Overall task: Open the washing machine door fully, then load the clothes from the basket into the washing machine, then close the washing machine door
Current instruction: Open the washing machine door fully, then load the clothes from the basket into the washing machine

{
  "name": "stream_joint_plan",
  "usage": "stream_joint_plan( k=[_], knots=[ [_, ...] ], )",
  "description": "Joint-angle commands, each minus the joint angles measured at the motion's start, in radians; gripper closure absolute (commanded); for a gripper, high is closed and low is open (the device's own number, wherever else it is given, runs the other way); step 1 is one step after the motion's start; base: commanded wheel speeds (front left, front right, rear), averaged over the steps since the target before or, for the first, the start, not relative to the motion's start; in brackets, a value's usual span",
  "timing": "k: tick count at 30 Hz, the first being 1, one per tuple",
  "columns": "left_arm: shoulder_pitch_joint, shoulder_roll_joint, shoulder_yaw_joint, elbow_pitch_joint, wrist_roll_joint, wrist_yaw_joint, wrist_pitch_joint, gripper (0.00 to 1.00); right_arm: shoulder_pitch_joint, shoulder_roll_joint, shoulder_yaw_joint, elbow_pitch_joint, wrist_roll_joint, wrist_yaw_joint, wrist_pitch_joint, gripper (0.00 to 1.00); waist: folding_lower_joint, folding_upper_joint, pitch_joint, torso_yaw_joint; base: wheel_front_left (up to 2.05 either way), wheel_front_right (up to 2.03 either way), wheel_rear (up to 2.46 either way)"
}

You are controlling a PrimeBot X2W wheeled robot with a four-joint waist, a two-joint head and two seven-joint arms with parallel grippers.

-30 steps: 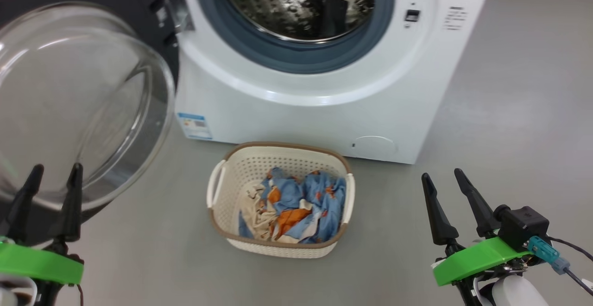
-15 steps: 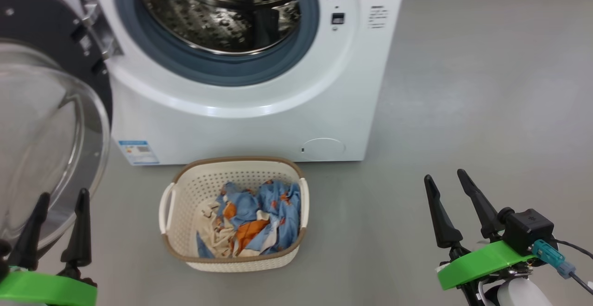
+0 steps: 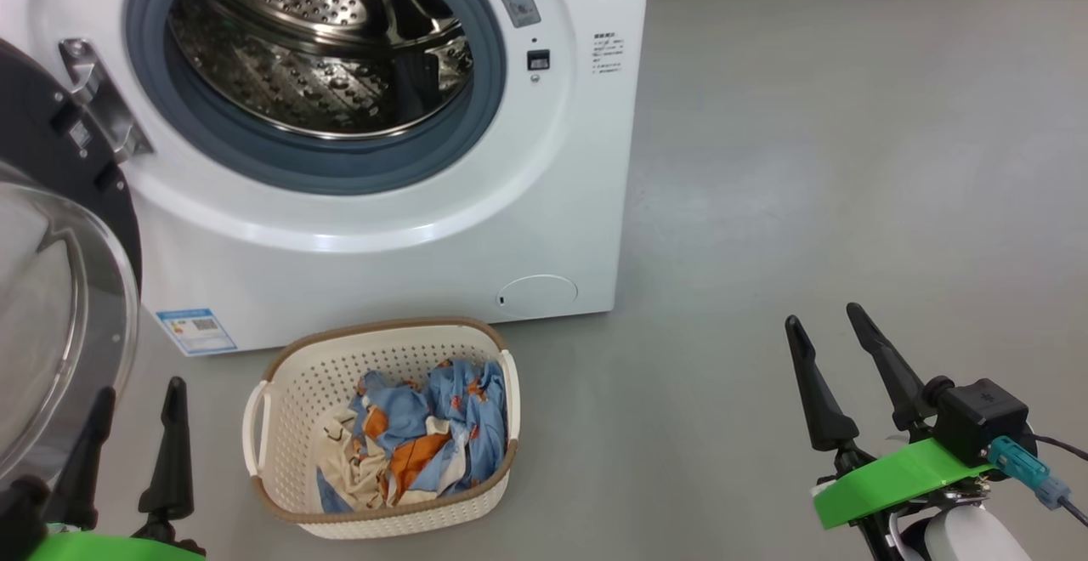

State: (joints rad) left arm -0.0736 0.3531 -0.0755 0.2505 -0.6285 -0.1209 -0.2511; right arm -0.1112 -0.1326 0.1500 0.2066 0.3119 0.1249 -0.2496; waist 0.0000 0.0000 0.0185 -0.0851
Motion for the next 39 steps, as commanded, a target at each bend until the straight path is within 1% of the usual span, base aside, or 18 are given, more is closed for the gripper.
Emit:
stream_joint_plan(
  k=[1, 5, 13, 39],
  knots=[
    [-0.013, 0.026, 0.050, -0.034, 0.009, 0.006, -0.011, 0.00, -0.001, -0.016, 0.014, -0.028, 0.007, 0.006, -0.012, 0.00, 0.0000, 0.0000, -0.006, -0.006, 0.00, 0.00, 0.00],
    [-0.004, 0.018, 0.052, -0.039, 0.001, 0.003, -0.011, 0.00, 0.001, -0.019, 0.010, -0.033, 0.008, 0.006, -0.012, 0.00, 0.0000, 0.0000, -0.008, -0.006, 0.00, 0.00, 0.00],
    [-0.002, 0.035, 0.055, -0.036, 0.006, -0.003, -0.011, 0.00, 0.005, -0.011, -0.004, -0.043, -0.002, 0.006, -0.012, 0.00, 0.0000, 0.0000, -0.003, 0.004, 0.00, 0.00, 0.00],
    [-0.007, 0.047, 0.062, -0.042, 0.028, -0.008, -0.011, 0.00, 0.006, 0.012, -0.019, -0.054, -0.021, 0.006, -0.012, 0.00, 0.0000, 0.0000, 0.018, 0.015, 0.00, 0.00, 0.00]
  ],
)
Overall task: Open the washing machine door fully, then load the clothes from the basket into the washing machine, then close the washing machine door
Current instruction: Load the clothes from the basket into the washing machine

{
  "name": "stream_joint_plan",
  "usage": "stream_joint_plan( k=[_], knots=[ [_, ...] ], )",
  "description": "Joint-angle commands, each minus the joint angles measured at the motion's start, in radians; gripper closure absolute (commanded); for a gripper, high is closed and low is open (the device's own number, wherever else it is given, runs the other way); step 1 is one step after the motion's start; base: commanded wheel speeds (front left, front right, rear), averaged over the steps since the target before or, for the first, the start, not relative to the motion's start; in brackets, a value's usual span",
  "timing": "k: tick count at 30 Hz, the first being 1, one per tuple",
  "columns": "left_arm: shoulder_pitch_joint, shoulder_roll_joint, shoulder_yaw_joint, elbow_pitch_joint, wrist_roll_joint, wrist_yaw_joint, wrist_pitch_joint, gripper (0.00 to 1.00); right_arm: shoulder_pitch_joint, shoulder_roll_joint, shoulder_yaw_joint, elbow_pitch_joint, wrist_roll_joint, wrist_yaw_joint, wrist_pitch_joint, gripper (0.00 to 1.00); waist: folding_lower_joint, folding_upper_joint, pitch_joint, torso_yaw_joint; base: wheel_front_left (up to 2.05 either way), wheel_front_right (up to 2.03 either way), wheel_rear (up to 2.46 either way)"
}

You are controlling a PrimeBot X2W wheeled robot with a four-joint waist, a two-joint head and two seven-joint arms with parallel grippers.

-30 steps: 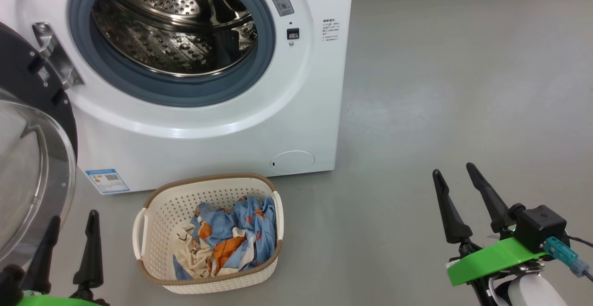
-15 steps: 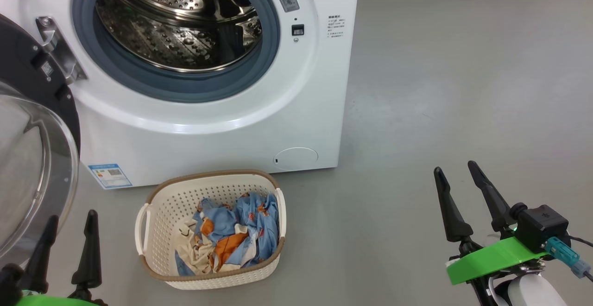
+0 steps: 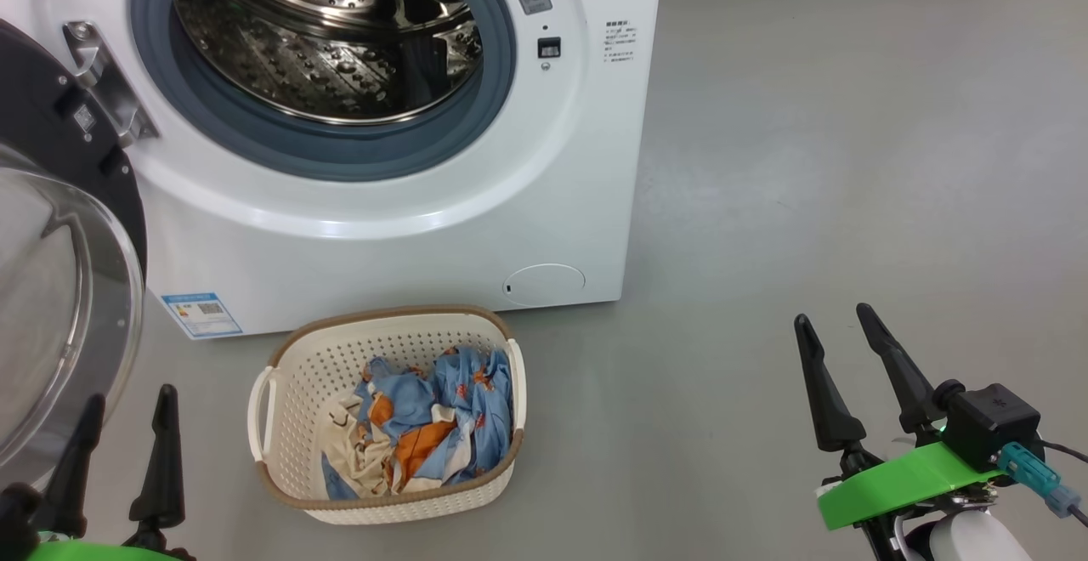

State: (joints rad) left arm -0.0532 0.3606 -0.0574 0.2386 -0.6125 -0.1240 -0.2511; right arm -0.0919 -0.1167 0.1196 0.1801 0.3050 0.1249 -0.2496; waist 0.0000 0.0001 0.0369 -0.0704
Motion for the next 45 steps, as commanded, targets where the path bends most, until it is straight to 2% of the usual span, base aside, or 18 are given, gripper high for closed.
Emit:
stream_joint_plan(
  k=[1, 16, 34, 45],
  knots=[
    [-0.027, 0.040, 0.044, -0.031, 0.013, -0.005, -0.011, 0.00, -0.013, -0.003, 0.012, -0.028, -0.015, 0.006, -0.012, 0.00, 0.0000, -0.0001, 0.001, 0.001, 0.00, 0.00, 0.00],
    [-0.029, 0.047, 0.032, -0.046, 0.007, -0.006, -0.011, 0.00, -0.016, 0.003, 0.011, -0.028, -0.020, 0.006, -0.012, 0.00, 0.0000, -0.0001, 0.009, 0.005, 0.11, -0.11, 0.00],
    [-0.033, 0.054, 0.020, -0.047, -0.011, -0.007, -0.011, 0.00, -0.017, 0.011, 0.009, -0.027, -0.027, 0.006, -0.012, 0.00, 0.0000, -0.0001, 0.017, 0.009, 1.36, -1.36, 0.00],
    [-0.034, 0.063, 0.016, -0.051, -0.020, -0.007, -0.011, 0.00, -0.019, 0.015, 0.009, -0.027, -0.029, 0.006, -0.012, 0.00, 0.0000, -0.0001, 0.025, 0.011, 0.47, -0.47, 0.00]
  ],
)
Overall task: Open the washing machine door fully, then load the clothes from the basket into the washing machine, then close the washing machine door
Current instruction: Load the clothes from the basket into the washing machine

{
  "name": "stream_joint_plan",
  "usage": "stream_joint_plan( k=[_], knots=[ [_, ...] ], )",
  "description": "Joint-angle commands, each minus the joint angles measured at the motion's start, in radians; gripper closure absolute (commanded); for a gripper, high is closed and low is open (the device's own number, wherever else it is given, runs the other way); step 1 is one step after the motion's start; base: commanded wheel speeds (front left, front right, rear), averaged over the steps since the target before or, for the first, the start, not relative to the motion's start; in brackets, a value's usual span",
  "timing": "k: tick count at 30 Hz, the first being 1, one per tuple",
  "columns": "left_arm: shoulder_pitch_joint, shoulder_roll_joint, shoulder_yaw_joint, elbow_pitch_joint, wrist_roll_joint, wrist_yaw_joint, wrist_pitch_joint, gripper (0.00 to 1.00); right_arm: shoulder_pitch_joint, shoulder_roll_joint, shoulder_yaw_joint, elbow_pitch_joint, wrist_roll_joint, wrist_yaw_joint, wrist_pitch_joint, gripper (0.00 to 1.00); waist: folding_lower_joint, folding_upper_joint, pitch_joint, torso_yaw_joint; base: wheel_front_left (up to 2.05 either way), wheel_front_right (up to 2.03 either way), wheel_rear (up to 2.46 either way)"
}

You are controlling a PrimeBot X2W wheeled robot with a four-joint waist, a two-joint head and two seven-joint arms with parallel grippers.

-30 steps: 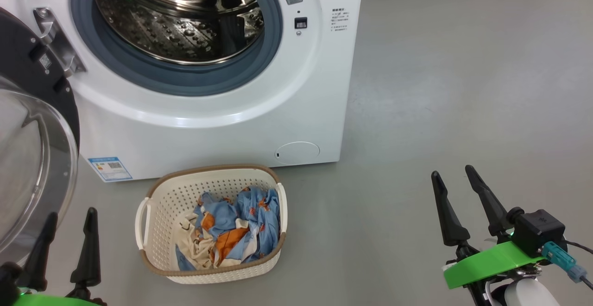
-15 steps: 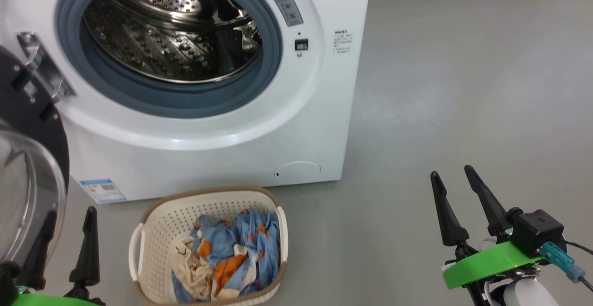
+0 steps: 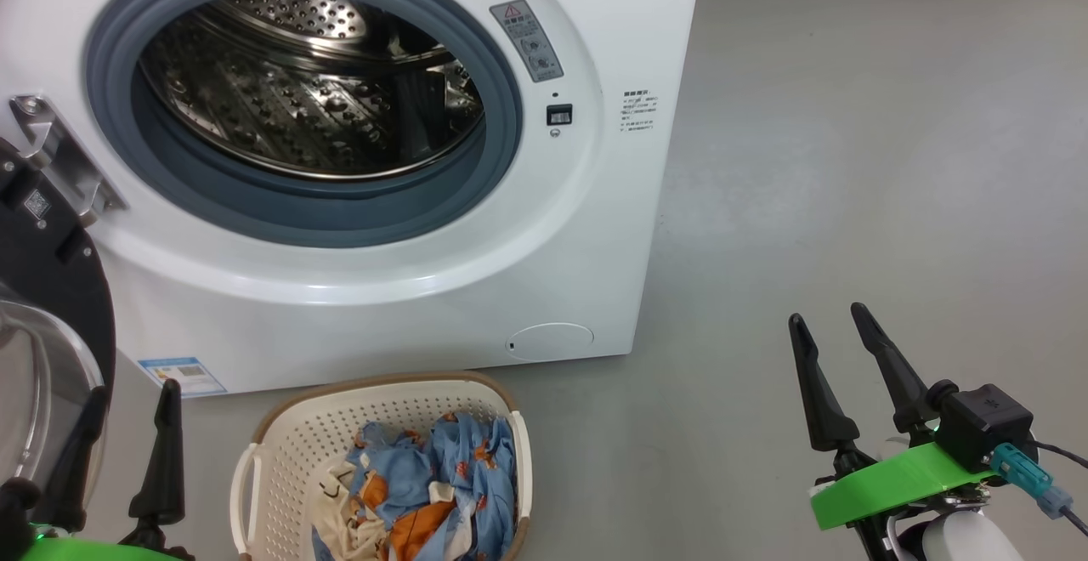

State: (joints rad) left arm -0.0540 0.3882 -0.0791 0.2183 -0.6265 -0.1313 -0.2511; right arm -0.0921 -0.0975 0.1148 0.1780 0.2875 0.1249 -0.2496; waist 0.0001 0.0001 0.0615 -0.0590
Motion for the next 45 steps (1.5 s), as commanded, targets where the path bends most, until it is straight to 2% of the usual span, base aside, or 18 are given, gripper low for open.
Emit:
stream_joint_plan(
  k=[1, 45],
  knots=[
    [-0.033, 0.036, 0.037, -0.031, -0.006, 0.001, -0.011, 0.00, -0.020, -0.004, 0.014, -0.024, -0.012, 0.006, -0.012, 0.00, -0.0001, -0.0001, 0.001, 0.000, 0.00, 0.00, 0.00],
    [-0.038, 0.039, 0.020, -0.021, 0.000, 0.001, -0.011, 0.00, -0.023, -0.006, 0.024, -0.012, -0.004, 0.006, -0.012, 0.00, -0.0001, -0.0001, -0.003, 0.005, 0.00, 0.00, 0.00]
  ],
)
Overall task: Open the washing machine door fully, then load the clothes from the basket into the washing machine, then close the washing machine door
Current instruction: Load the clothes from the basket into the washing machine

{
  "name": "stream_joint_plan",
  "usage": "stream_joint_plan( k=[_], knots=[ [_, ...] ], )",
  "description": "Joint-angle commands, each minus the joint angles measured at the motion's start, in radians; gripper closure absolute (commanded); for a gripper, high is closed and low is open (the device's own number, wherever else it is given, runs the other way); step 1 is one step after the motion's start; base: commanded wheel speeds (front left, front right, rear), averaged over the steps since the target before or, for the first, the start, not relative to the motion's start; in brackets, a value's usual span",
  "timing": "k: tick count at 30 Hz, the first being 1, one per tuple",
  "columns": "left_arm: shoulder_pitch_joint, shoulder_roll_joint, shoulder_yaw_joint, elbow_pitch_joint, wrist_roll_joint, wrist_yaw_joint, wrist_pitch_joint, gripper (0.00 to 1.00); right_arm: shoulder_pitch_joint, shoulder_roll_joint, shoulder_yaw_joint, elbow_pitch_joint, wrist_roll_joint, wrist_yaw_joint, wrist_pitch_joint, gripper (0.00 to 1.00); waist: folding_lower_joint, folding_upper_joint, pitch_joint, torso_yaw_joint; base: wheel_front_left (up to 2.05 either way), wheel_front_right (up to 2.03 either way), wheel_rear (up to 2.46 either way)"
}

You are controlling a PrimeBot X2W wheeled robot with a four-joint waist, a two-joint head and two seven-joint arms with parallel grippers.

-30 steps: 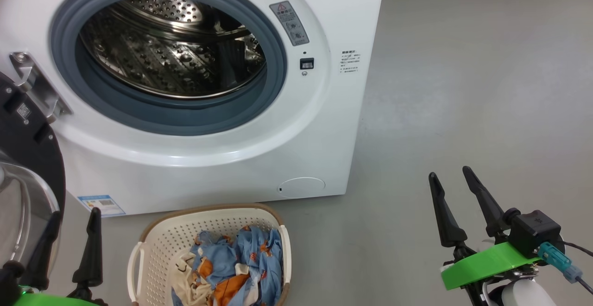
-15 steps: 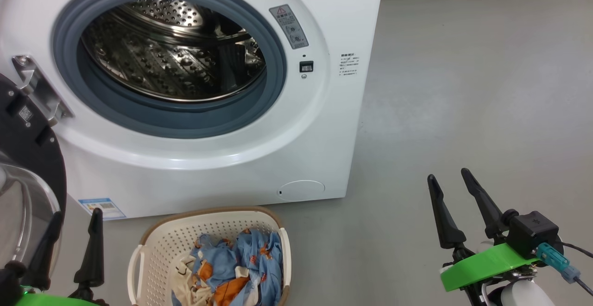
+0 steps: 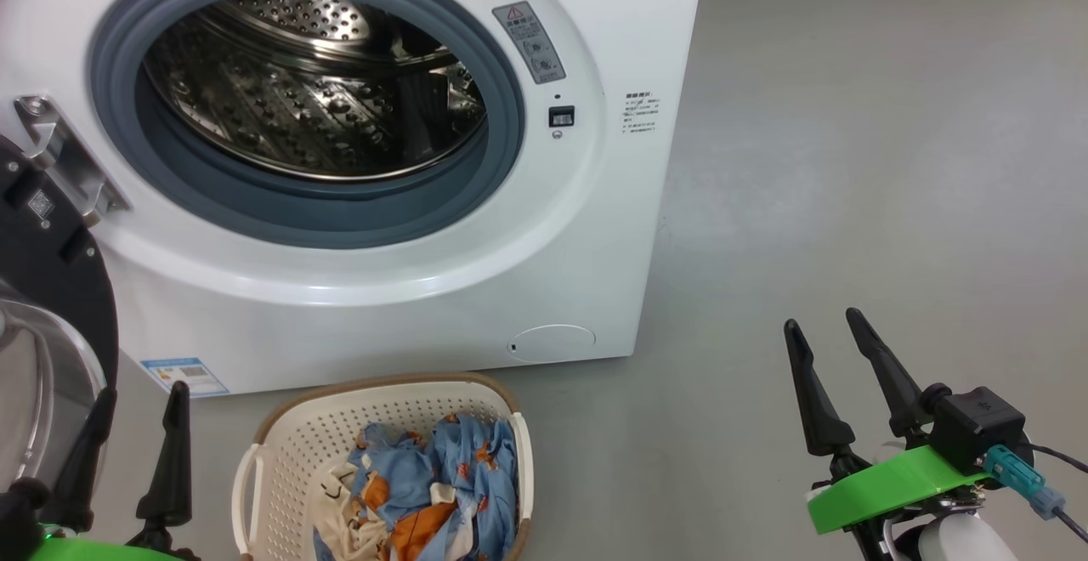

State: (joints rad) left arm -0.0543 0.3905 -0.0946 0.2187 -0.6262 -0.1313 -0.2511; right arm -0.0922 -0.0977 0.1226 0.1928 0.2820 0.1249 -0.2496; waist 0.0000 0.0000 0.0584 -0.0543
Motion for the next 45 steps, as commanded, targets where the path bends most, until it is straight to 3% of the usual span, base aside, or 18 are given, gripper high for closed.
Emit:
stream_joint_plan(
  k=[1, 24, 34, 45],
  knots=[
    [-0.038, 0.037, 0.036, -0.021, 0.000, 0.001, -0.011, 0.00, -0.023, -0.005, 0.016, -0.027, 0.001, 0.006, -0.012, 0.00, 0.0000, 0.0000, 0.000, 0.000, 0.00, 0.00, 0.00],
    [-0.064, 0.063, 0.000, -0.017, -0.011, 0.001, -0.011, 0.00, -0.038, 0.032, 0.015, -0.038, -0.028, 0.006, -0.012, 0.00, 0.0000, 0.0000, 0.091, -0.029, 0.00, 0.00, 0.00],
    [-0.093, 0.116, -0.030, -0.014, -0.045, 0.001, -0.011, 0.00, -0.045, 0.046, 0.012, -0.060, -0.049, 0.006, -0.012, 0.00, 0.0000, 0.0000, 0.183, -0.053, 0.00, 0.00, 0.00],
    [-0.149, 0.201, -0.113, 0.012, -0.118, 0.001, -0.011, 0.00, -0.069, 0.047, 0.040, -0.090, 0.007, 0.006, -0.012, 0.00, 0.0000, 0.0000, 0.321, -0.093, 0.00, 0.00, 0.00]
  ],
)
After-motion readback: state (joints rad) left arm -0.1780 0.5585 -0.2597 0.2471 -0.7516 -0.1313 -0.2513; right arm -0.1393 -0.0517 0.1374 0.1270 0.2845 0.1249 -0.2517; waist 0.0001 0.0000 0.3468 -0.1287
